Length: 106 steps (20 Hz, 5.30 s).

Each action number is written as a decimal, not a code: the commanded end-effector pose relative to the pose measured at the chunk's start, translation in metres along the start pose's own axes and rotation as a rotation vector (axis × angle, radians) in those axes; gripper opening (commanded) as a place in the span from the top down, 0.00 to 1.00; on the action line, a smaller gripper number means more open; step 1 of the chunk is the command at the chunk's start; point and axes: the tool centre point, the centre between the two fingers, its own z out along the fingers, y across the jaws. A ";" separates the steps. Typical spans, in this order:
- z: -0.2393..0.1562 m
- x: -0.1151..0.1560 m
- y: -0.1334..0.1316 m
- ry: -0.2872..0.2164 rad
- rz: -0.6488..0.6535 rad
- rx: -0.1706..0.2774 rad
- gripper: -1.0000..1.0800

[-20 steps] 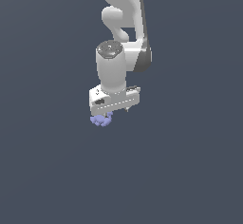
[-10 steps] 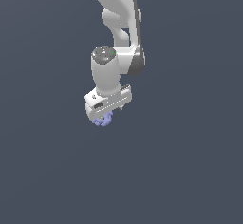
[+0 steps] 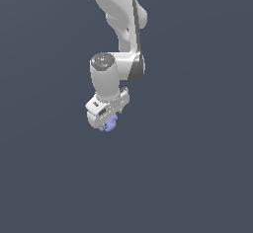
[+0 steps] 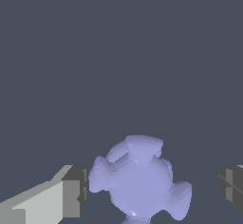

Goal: Pick up the object and move it to a goal position.

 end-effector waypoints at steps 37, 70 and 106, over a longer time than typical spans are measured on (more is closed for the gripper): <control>0.047 -0.054 0.003 -0.015 -0.585 0.019 0.04; 0.056 -0.049 0.000 -0.018 -0.592 0.002 1.00; -0.215 0.014 -0.087 -0.015 -0.590 0.018 1.00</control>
